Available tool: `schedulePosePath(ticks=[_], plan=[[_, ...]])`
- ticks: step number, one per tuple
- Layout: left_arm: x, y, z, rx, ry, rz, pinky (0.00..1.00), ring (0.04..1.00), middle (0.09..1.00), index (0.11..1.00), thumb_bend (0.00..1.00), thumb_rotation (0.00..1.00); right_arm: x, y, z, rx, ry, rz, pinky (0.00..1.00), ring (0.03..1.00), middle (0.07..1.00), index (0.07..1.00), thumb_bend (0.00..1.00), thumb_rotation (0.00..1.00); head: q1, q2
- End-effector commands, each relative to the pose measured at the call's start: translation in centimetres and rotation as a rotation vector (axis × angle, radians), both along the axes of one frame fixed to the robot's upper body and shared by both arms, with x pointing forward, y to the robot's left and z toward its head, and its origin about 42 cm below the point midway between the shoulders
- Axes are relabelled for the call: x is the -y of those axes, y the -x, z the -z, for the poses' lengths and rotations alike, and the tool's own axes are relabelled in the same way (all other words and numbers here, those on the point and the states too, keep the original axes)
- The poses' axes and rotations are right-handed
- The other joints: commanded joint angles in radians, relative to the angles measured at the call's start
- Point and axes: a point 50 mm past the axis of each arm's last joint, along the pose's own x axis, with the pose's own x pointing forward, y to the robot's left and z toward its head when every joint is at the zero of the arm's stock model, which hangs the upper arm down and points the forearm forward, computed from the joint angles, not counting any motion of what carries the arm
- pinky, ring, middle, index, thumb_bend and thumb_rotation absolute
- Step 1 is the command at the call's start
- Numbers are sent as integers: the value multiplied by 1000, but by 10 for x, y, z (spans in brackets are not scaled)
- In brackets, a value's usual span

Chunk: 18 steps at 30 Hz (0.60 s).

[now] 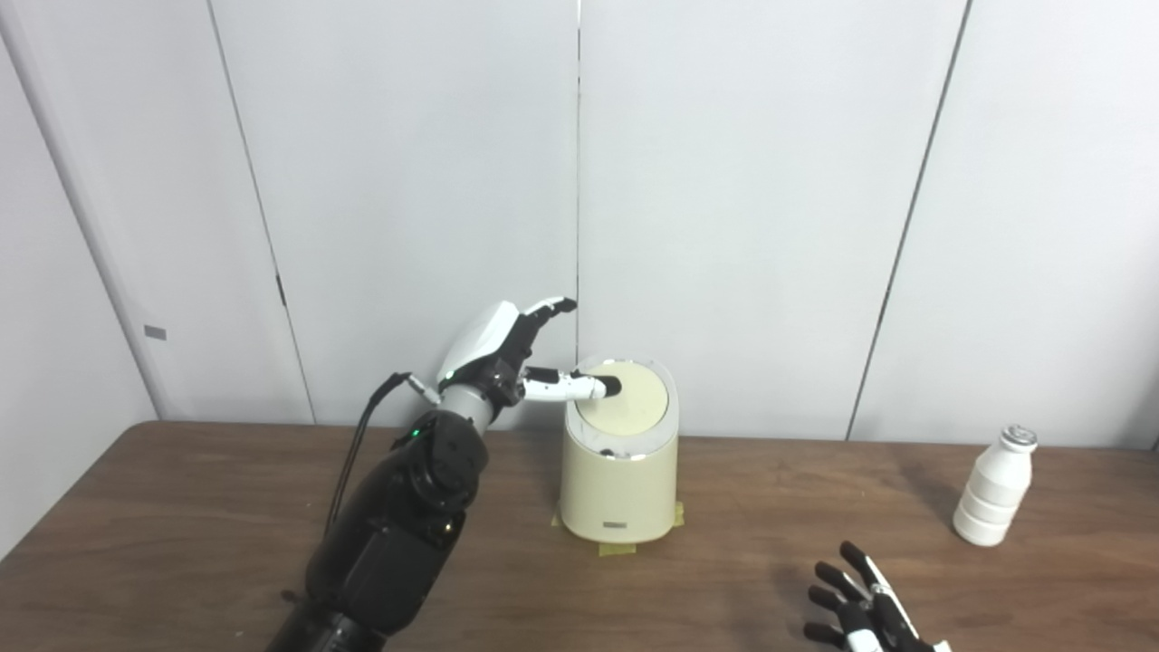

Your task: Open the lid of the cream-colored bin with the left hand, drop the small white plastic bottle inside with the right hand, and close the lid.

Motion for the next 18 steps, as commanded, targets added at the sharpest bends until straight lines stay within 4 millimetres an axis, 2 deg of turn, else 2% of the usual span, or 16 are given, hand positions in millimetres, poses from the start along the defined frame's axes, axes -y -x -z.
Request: schedulePosePath(ticks=[1,5,12,18], plan=[[7,-9,-36,109,-39,18,805,928,949,930,912,396,-8,6,-8,45,-37,9,697,829,867,937,452,804,0,-1],[15,-15,-30,105,-79,18,818,927,956,936,903,380,-9,5,-10,49,-41,10,698,830,868,940,452,808,3,3],[25,-22,-24,117,-156,18,911,955,965,937,902,368,-13,6,-12,57,-44,14,700,832,868,943,440,829,-1,12],[31,-28,-22,157,-246,39,935,963,963,939,902,353,-16,7,-15,56,-58,18,711,837,869,941,459,827,-7,17]])
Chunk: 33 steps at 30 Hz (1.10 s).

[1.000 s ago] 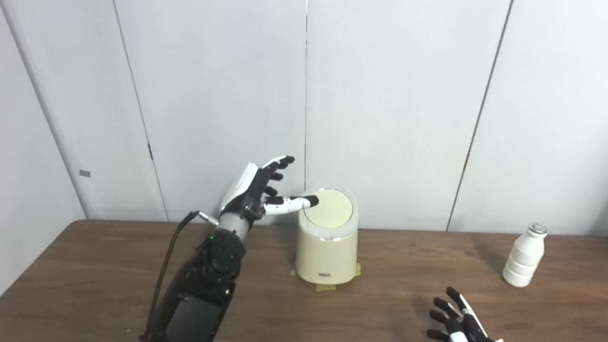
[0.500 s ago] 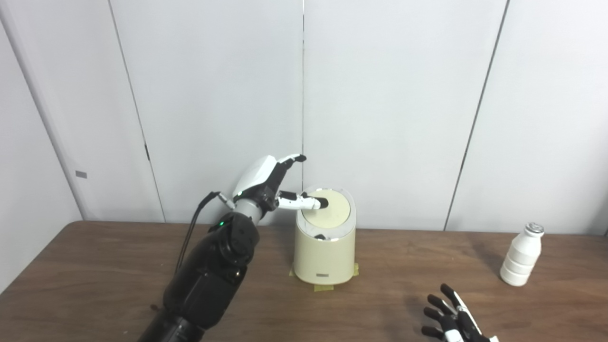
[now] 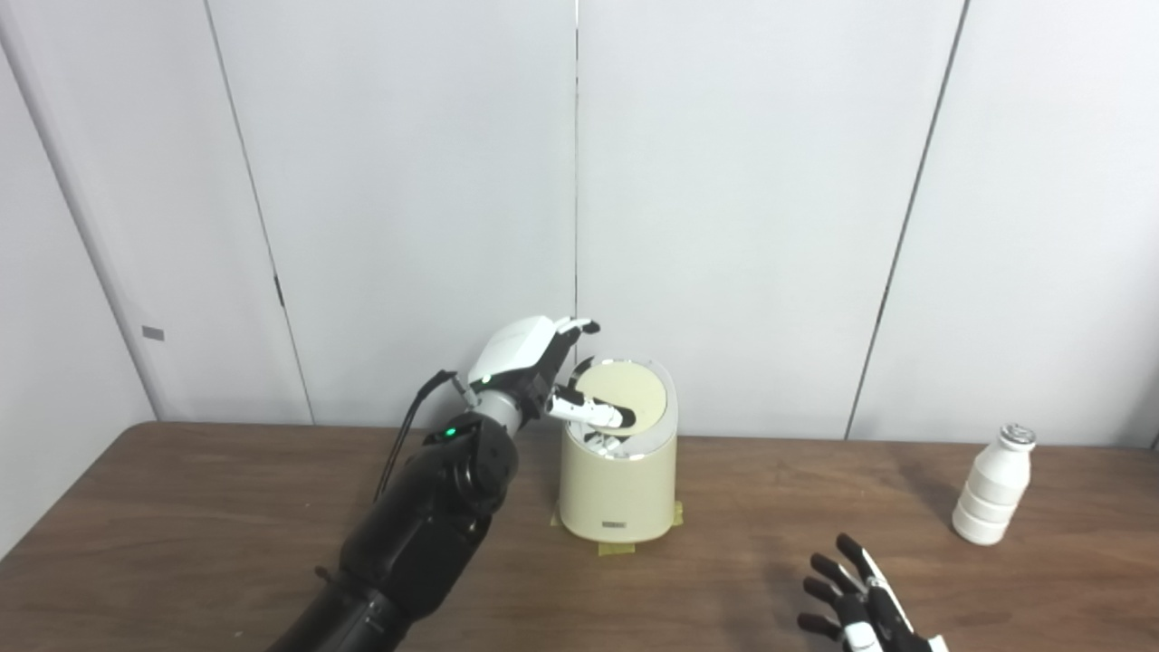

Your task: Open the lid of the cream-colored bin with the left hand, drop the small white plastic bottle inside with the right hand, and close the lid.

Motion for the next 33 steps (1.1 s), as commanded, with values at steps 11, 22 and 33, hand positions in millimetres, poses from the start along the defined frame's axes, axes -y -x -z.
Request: schedulePosePath(ticks=[11,22,33], plan=[[14,-8,-41,177,-120,53,977,965,948,934,897,364,-10,7,-10,39,-29,21,698,828,865,939,471,837,-7,14],[15,-6,-45,216,-216,64,940,939,934,937,895,326,-10,7,-11,47,-17,24,701,824,862,941,456,849,-3,20],[10,-6,-38,241,-314,76,975,939,920,935,933,246,-11,7,-15,52,-19,22,709,826,861,941,460,850,-8,30]])
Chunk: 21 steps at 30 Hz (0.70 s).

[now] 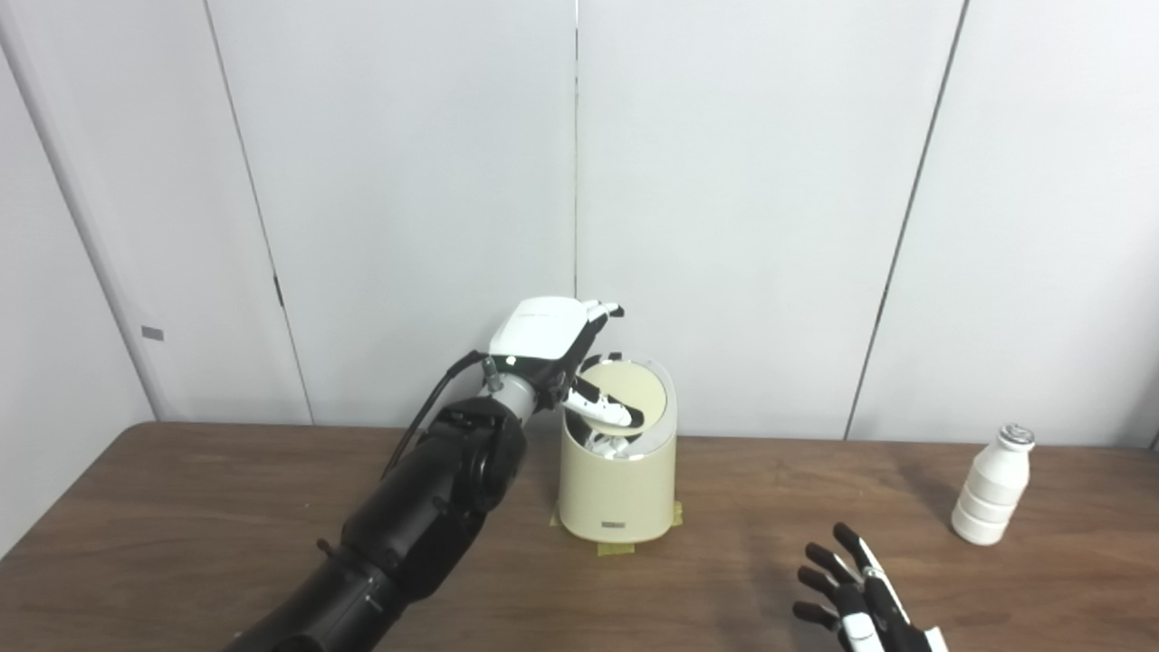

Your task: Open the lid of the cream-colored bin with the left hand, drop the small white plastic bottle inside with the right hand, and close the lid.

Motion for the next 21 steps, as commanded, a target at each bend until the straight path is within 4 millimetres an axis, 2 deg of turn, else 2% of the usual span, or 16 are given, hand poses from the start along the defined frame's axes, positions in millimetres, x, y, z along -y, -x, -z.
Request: schedulePosePath(ticks=[1,16,21], plan=[[0,-5,-29,93,-43,10,977,940,920,936,939,239,-5,6,-8,39,-27,12,708,827,862,941,455,849,0,1],[-8,-4,-11,95,-161,5,988,938,910,935,975,181,-6,6,-10,49,-48,1,703,837,873,946,461,832,-10,5],[-11,-4,-3,97,-210,7,979,938,920,942,976,198,-7,5,-12,55,-50,1,694,836,873,942,461,820,-12,6]])
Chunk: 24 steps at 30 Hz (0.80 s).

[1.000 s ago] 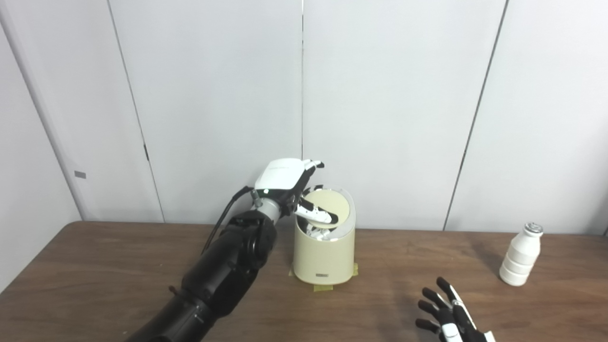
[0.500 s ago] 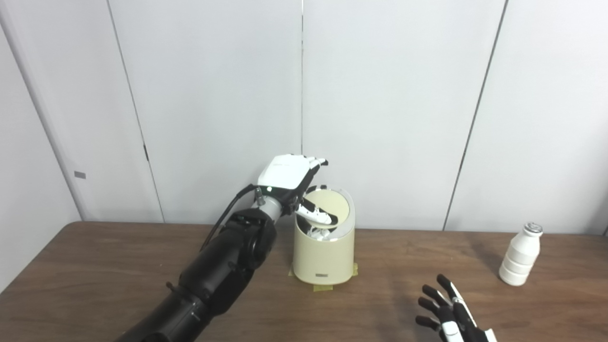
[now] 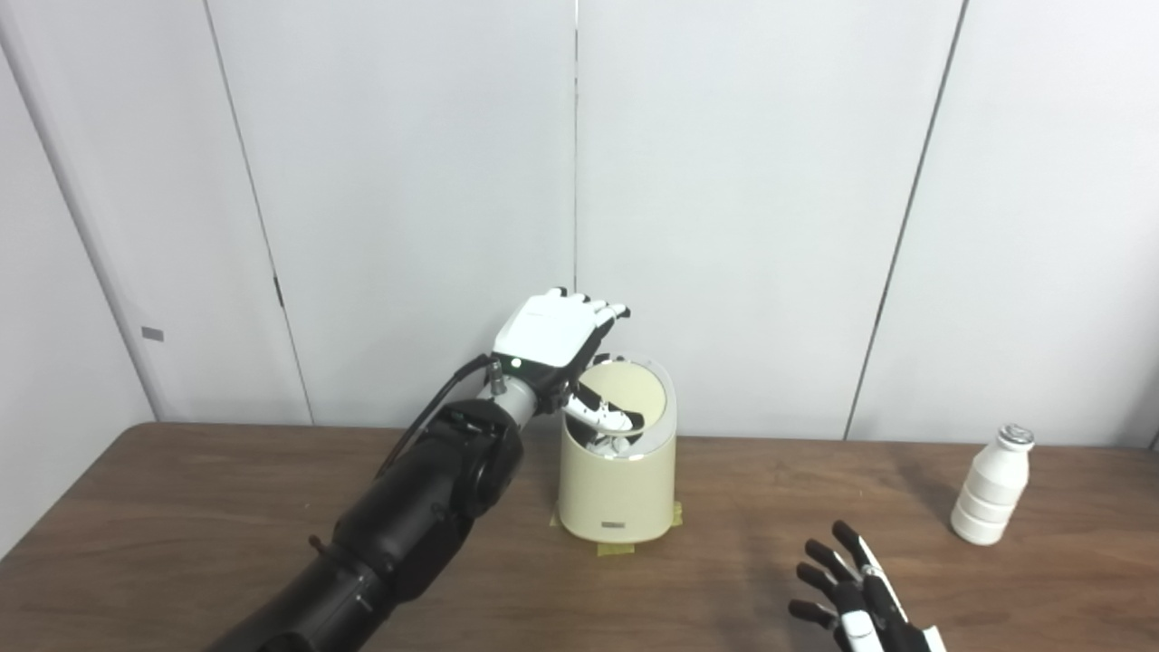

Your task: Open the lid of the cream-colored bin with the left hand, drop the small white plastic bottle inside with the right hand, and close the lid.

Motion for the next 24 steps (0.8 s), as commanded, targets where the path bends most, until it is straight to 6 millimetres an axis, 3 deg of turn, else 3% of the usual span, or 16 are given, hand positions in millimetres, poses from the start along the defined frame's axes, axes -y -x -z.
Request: schedulePosePath(ticks=[1,14,24], plan=[[-8,-5,-4,27,-66,-19,977,934,918,940,981,197,-4,5,-10,48,-21,5,694,835,872,942,461,819,-2,0],[-8,-5,7,23,-96,-18,997,929,911,939,1000,180,-7,5,-12,53,-27,-1,691,826,866,940,468,804,-8,2],[-11,-8,-6,11,-47,-19,984,940,921,947,990,209,-7,2,-10,58,-34,-10,696,832,871,943,461,798,-8,-2]])
